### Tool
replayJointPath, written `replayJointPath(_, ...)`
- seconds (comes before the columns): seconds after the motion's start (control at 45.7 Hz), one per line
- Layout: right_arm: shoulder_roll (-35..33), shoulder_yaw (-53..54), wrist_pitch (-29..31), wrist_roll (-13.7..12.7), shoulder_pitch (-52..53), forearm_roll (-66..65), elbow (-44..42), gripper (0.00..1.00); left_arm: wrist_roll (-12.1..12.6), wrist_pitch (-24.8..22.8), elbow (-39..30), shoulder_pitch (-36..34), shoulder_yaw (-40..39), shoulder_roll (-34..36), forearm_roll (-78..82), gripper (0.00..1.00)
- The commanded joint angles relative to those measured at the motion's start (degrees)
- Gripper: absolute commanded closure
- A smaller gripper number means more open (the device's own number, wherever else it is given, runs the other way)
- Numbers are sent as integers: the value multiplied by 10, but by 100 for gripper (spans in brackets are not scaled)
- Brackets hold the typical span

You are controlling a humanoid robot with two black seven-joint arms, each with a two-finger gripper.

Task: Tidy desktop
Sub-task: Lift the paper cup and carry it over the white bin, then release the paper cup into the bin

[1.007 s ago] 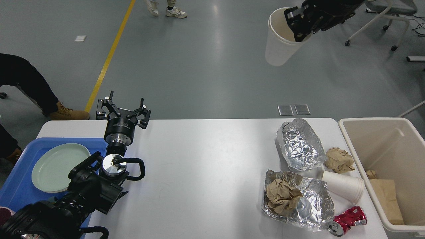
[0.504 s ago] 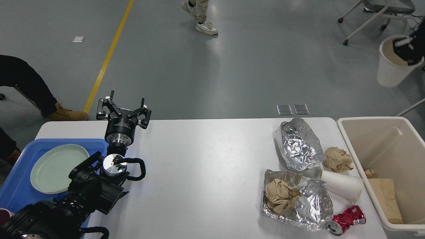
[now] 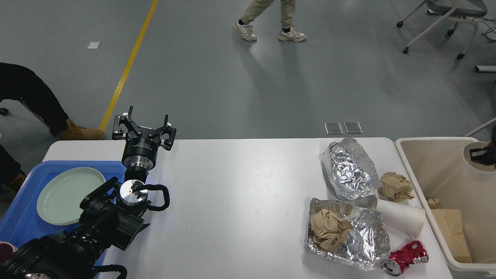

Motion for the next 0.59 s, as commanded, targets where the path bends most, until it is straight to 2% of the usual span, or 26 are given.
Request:
replayJointPath(0.0,1,1,-84,1,-94,-3,-13,100,0,0,0,0,0,0,0,3)
replayJointPath(0.263,28,26,-122,1,-225,-4,-84,100,0,0,0,0,1,0,0,3)
replayJointPath(0.569,60,38,-128,0,-262,-3,-102,100,0,0,0,0,1,0,0,3)
